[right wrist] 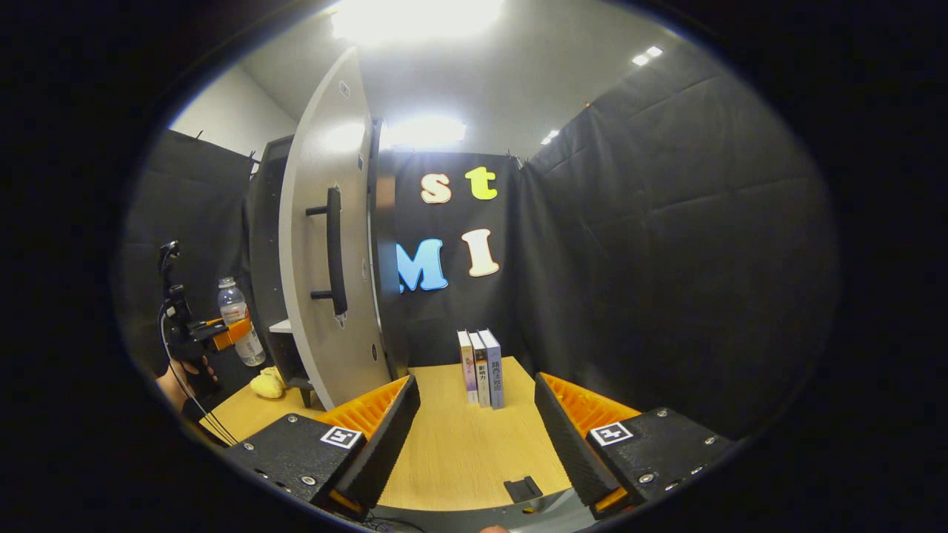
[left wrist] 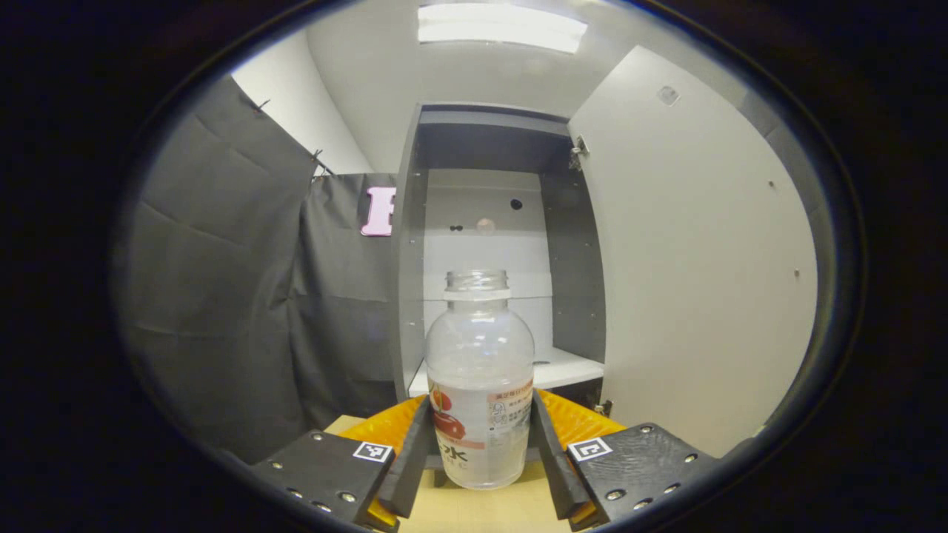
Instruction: Open the cabinet door with the right hand, grasp the bottle in the cabinet with the left hand and place it on the coaster, then close the cabinet door with the right hand.
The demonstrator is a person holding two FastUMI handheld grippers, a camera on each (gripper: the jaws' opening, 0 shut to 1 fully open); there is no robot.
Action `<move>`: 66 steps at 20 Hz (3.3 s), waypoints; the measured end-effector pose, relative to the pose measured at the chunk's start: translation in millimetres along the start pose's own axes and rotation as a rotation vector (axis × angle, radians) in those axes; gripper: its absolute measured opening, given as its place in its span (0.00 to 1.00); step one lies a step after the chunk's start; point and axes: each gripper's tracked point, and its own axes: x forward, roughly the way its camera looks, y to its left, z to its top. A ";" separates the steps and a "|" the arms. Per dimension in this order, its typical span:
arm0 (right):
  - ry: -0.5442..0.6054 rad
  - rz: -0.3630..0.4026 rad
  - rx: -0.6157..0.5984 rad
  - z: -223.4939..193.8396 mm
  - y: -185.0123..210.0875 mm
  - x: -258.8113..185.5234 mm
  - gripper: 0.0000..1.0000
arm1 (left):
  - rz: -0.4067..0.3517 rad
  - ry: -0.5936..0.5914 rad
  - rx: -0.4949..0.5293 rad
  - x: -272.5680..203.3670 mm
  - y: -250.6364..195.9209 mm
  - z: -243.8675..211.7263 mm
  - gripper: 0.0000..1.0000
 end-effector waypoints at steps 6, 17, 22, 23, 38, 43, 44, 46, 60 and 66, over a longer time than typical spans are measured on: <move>0.003 0.028 0.011 -3.9 6.3 -7.2 0.96 | 0.005 0.050 -0.040 -42.4 -1.6 -36.3 0.71; 0.018 0.030 0.051 -6.5 6.3 -3.5 0.94 | 0.033 0.128 -0.034 -99.0 -1.7 -134.3 0.71; 0.024 0.048 0.032 -9.9 11.3 -0.4 0.94 | 0.039 0.177 -0.004 -120.2 -12.5 -185.7 0.72; 0.031 0.052 0.027 -11.8 12.2 0.6 0.94 | 0.042 0.188 -0.008 -126.2 -14.4 -196.5 0.77; 0.089 0.090 -0.072 -28.3 27.7 12.5 0.95 | 0.080 0.292 -0.010 -167.3 -21.5 -280.7 0.72; 0.090 0.106 -0.075 -29.3 33.4 18.1 0.95 | 0.102 0.274 -0.017 -177.3 -19.8 -283.3 0.67; 0.093 0.109 -0.074 -30.2 34.6 19.1 0.92 | 0.101 0.277 -0.014 -177.4 -20.2 -283.3 0.72; 0.096 0.118 -0.076 -31.1 37.7 19.9 0.92 | 0.103 0.291 -0.007 -176.1 -19.6 -283.5 0.77; 0.004 0.145 0.005 9.4 35.8 38.9 0.94 | 0.150 0.284 0.030 -186.1 -24.4 -203.0 0.81; -0.057 0.131 0.011 47.4 26.8 57.8 0.91 | 0.165 0.246 0.031 -206.0 -34.1 -120.2 0.80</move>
